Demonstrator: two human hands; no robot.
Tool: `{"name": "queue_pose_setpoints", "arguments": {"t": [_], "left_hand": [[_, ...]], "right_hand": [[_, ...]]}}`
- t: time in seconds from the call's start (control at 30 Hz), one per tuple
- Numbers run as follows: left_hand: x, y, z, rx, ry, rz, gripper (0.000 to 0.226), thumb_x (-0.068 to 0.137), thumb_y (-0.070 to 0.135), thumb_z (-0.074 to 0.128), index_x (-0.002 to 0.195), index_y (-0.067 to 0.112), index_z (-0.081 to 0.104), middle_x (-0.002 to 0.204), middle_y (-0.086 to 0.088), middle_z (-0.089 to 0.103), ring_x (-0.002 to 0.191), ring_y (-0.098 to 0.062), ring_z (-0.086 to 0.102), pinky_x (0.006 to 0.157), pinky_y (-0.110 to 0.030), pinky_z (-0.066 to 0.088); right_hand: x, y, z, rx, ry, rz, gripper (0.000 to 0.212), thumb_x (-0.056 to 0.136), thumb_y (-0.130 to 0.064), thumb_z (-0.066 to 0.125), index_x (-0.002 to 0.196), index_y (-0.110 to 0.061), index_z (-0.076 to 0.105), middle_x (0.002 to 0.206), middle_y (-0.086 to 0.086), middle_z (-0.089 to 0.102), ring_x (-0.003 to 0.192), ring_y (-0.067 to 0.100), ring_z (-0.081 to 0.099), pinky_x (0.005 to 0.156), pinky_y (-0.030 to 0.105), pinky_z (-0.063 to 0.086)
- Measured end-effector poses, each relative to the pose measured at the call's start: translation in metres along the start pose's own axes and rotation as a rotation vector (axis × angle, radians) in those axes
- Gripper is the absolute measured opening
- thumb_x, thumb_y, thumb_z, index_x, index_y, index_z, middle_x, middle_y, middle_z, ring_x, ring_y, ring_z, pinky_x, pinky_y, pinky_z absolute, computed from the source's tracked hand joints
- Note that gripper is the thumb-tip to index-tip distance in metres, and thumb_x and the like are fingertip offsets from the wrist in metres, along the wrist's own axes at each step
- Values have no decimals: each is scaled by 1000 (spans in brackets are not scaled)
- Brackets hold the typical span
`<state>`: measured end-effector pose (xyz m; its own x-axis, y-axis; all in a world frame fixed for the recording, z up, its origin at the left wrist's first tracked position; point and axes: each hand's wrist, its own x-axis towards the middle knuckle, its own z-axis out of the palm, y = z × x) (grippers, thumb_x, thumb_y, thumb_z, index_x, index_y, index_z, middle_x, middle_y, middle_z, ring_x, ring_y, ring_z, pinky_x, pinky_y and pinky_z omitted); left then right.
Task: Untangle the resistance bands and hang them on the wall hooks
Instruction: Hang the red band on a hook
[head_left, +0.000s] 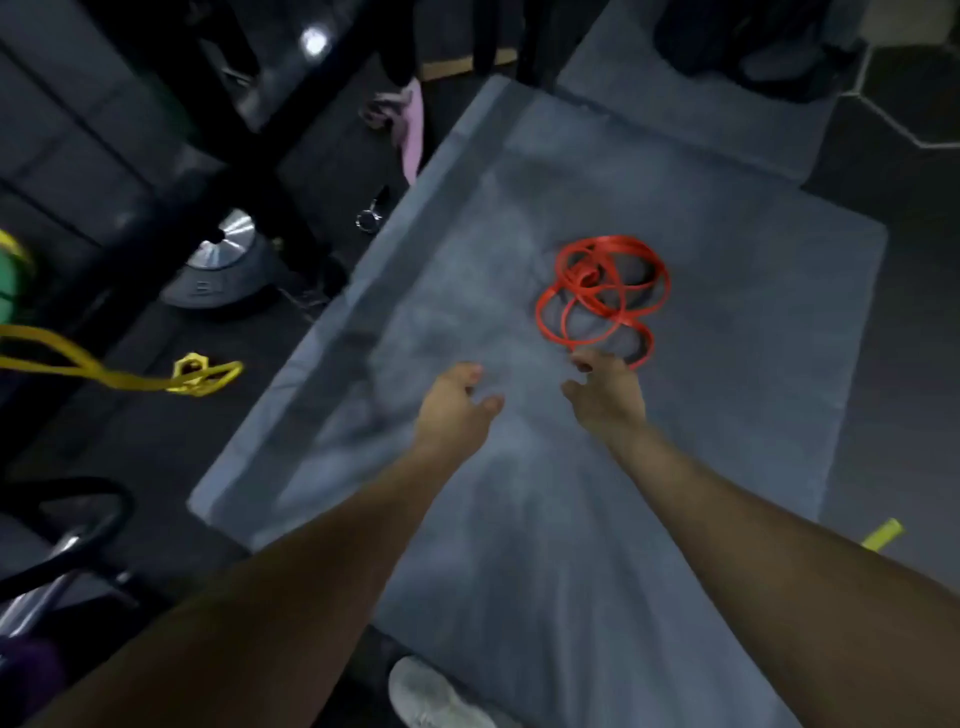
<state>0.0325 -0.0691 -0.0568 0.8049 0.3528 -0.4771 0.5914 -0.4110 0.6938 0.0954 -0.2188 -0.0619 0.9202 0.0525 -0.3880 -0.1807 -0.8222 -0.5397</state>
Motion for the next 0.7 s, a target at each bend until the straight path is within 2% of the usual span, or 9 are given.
{"name": "queue_pose_setpoints", "arguments": {"t": [0.13, 0.27, 0.33, 0.43, 0.57, 0.63, 0.7], "left_hand": [[32, 6, 48, 110, -75, 87, 50, 85, 20, 65, 131, 11, 49, 133, -6, 54, 121, -22, 52, 102, -27, 38], [60, 6, 81, 153, -90, 134, 51, 83, 20, 65, 131, 13, 49, 133, -5, 53, 120, -19, 53, 101, -30, 43], [71, 3, 93, 161, -85, 146, 51, 82, 19, 65, 130, 13, 49, 132, -4, 53, 121, -19, 52, 100, -29, 42], [82, -1, 104, 198, -98, 181, 50, 84, 15, 64, 131, 11, 49, 133, -6, 53, 122, -20, 52, 101, -27, 39], [85, -3, 109, 232, -111, 192, 50, 82, 13, 65, 130, 9, 50, 130, -10, 54, 119, -24, 54, 102, -32, 42], [78, -1, 105, 251, -109, 208, 51, 81, 11, 65, 130, 8, 50, 131, -10, 53, 119, -24, 54, 101, -30, 41], [68, 9, 94, 284, -108, 238, 52, 81, 10, 65, 131, 8, 49, 131, -10, 52, 121, -23, 53, 101, -26, 38]], "right_hand": [[35, 41, -3, -113, 31, -6, 40, 84, -11, 57, 124, -12, 57, 128, 13, 57, 119, 32, 53, 97, 34, 42], [67, 72, 11, -160, -6, -26, 44, 86, -8, 52, 129, -13, 52, 135, 10, 48, 126, 29, 44, 105, 32, 37], [77, 83, 21, -175, -9, -39, 47, 86, -5, 50, 132, -13, 48, 138, 9, 44, 128, 29, 40, 107, 36, 37], [84, 96, 31, -279, 23, -107, 44, 86, -8, 50, 130, -13, 48, 134, 8, 44, 126, 31, 39, 107, 39, 35], [80, 104, 33, -404, 57, -165, 32, 88, -9, 46, 118, -13, 55, 123, 10, 54, 120, 31, 44, 111, 37, 23], [73, 101, 27, -415, 38, -195, 26, 87, -9, 47, 111, -12, 57, 117, 11, 59, 117, 32, 48, 110, 34, 25], [62, 88, 13, -335, 6, -207, 24, 87, -10, 50, 110, -10, 58, 116, 13, 60, 115, 33, 50, 102, 34, 34]]}}
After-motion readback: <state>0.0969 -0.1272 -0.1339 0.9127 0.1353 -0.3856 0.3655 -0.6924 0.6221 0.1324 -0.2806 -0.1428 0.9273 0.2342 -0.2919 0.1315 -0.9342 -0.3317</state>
